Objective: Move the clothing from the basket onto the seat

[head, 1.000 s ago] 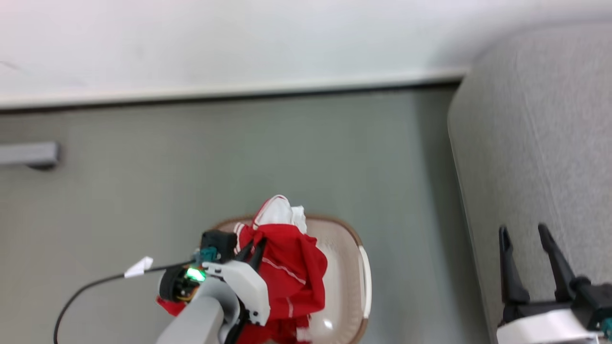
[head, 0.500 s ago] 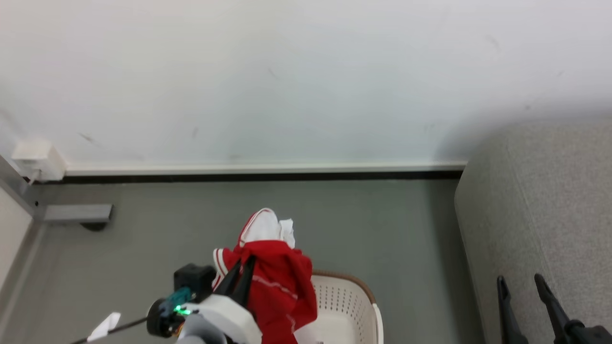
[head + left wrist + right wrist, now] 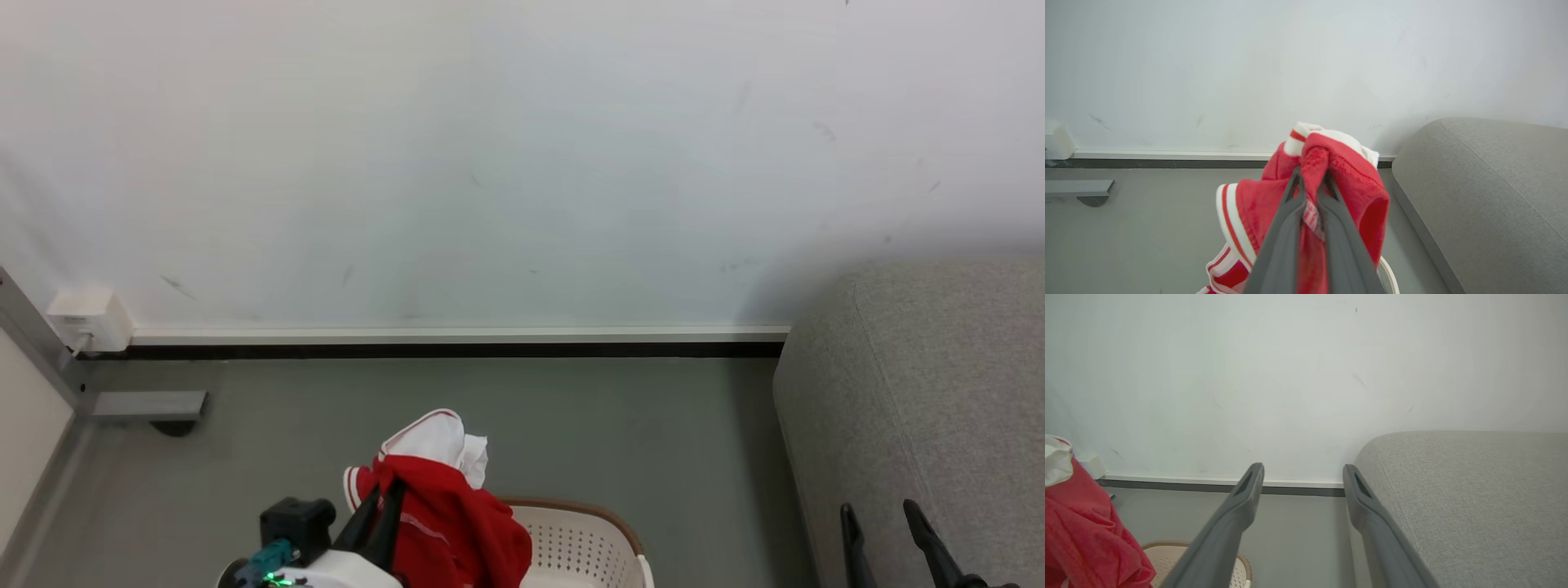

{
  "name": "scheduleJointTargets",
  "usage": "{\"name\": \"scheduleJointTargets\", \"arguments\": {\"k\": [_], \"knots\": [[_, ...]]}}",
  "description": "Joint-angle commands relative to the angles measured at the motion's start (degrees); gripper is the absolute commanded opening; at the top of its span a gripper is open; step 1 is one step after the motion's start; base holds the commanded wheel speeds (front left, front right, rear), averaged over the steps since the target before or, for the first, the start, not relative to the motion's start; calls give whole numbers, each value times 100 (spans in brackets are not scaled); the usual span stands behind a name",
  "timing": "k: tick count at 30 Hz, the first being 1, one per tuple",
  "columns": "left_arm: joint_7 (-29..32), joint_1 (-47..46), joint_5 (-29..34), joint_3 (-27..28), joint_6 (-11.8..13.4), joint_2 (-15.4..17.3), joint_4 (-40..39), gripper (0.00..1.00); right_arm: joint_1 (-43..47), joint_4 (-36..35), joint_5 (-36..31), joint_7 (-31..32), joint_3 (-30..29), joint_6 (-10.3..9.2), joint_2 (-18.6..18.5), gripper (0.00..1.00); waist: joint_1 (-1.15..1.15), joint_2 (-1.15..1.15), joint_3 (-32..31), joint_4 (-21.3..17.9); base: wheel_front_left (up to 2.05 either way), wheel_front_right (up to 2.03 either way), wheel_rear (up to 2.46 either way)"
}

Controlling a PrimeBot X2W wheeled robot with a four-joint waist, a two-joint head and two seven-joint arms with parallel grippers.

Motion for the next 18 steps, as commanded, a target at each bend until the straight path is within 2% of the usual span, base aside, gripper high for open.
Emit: {"name": "scheduleJointTargets", "arguments": {"k": [1, 10, 14, 18], "knots": [[-13, 59, -86, 6, 25, 38, -74, 0, 49, -9, -32, 5, 16, 14, -7, 100, 1, 0, -4, 9, 0, 0, 0], [63, 34, -16, -45, 55, 167, -483, 0, -87, -128, -138, 5, 481, 14, -37, 100, 1, 0, -3, 9, 0, 0, 0], [180, -64, 41, -116, 10, 234, -774, 0, -233, -244, 11, 5, 1089, 14, -309, 100, 1, 0, -6, -9, 0, 0, 0], [405, -180, 83, -246, -63, 295, -1146, 0, -485, -346, 319, 5, 1938, 14, -741, 100, 1, 0, 4, -31, 0, 0, 0]]}}
